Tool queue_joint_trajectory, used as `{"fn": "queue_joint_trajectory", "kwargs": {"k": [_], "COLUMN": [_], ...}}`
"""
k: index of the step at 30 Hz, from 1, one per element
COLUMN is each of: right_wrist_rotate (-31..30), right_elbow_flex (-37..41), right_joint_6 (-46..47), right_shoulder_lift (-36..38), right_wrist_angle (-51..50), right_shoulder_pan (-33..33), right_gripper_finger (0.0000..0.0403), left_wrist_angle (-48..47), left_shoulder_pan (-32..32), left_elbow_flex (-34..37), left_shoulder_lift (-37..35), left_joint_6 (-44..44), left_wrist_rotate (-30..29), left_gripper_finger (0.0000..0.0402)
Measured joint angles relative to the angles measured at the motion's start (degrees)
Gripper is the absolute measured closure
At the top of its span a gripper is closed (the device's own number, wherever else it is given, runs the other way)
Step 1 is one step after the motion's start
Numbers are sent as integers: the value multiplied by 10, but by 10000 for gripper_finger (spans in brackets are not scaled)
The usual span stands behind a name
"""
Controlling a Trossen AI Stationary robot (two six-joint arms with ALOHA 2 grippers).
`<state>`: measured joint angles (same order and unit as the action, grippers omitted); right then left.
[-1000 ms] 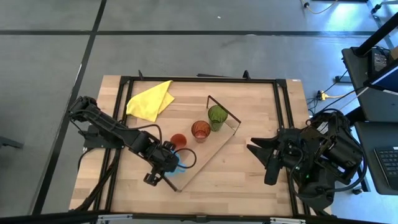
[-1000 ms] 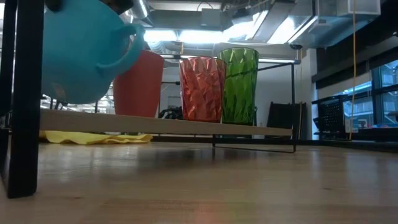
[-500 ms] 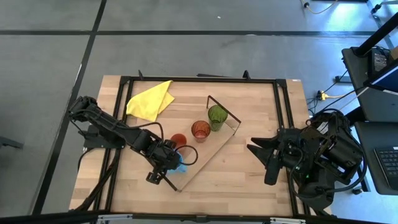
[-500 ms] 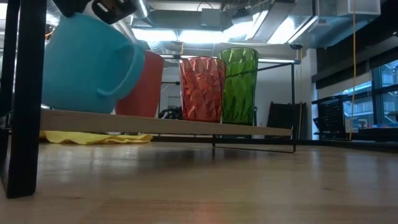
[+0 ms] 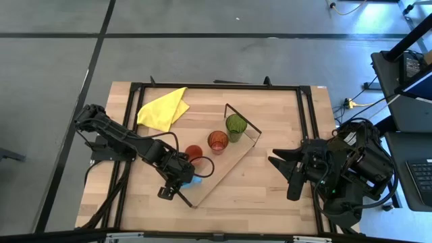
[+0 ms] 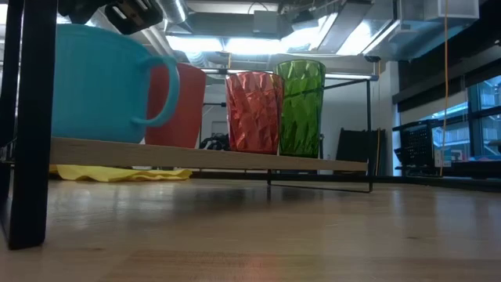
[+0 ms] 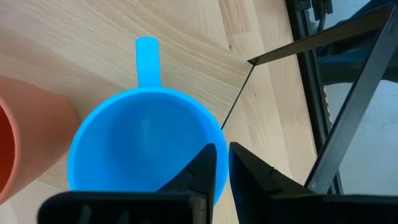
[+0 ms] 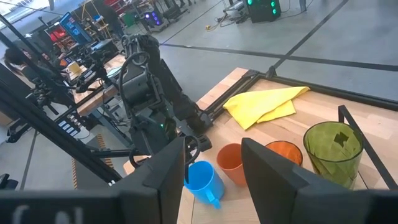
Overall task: Stack small to large cups/mugs on shelf
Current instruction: Put the blue mug on the shelf
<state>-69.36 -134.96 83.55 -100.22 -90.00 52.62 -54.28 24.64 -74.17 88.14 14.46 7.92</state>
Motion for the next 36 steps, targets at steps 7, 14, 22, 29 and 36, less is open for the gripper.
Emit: {"fn": "queue_joint_trajectory", "kwargs": {"k": [7, 14, 22, 29, 36], "right_wrist_rotate": [1, 1, 5, 5, 5], "right_elbow_flex": [0, 0, 0, 0, 0], "right_joint_6": [0, 0, 0, 0, 0], "right_shoulder_lift": [0, 0, 0, 0, 0], "right_wrist_angle": [0, 0, 0, 0, 0], "right_shoulder_pan": [0, 0, 0, 0, 0], "right_gripper_finger": [244, 244, 244, 244, 244], "left_wrist_angle": [-9, -30, -8, 44, 67], "left_shoulder_pan": [0, -13, -45, -63, -64], "left_elbow_flex": [-12, -57, -57, -57, -57], "left_shoulder_lift": [0, -3, -2, 21, 65], "left_joint_6": [-9, -13, -13, 16, 36], "left_wrist_rotate": [3, -54, -55, -30, -34], "left_gripper_finger": [363, 365, 365, 365, 365]}}
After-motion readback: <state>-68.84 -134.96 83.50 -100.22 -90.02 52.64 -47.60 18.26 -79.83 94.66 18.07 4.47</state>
